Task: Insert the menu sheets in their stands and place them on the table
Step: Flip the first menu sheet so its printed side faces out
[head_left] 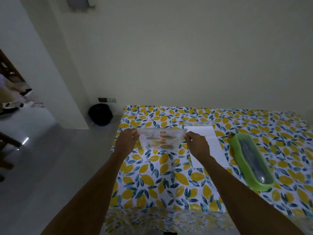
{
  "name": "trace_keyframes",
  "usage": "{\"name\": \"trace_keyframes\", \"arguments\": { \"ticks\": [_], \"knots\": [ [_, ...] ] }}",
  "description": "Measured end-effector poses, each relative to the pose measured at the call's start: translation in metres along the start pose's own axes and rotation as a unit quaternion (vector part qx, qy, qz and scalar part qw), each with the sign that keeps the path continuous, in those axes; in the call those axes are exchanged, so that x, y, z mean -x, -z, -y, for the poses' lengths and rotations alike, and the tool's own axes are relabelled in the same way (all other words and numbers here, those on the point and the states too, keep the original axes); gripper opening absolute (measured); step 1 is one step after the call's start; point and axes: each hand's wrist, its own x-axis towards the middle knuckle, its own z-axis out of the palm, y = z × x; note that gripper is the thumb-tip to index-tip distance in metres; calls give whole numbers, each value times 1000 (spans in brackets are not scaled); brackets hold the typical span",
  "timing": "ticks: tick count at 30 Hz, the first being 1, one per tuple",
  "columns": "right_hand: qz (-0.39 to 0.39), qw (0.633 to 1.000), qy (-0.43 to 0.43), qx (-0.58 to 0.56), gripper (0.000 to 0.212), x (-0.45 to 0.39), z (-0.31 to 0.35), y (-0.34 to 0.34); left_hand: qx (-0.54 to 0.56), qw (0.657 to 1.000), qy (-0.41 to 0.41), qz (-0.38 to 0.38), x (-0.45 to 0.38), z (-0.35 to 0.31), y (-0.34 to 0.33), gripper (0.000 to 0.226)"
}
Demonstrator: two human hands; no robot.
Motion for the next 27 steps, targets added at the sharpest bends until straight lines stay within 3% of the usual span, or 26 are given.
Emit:
{"name": "trace_keyframes", "arguments": {
  "ticks": [6,10,14,27],
  "knots": [
    [35,996,25,81,32,-57,-8,-17,-42,997,28,-57,-47,9,-29,39],
    [56,993,32,96,32,-89,-18,-34,-165,986,-29,-2,-74,27,-46,46],
    [83,990,42,106,31,-112,-26,-48,-212,977,-7,9,-87,36,-60,26],
    [78,989,84,94,32,-127,-37,-61,-264,964,-8,9,-92,41,-72,4]
  ]
}}
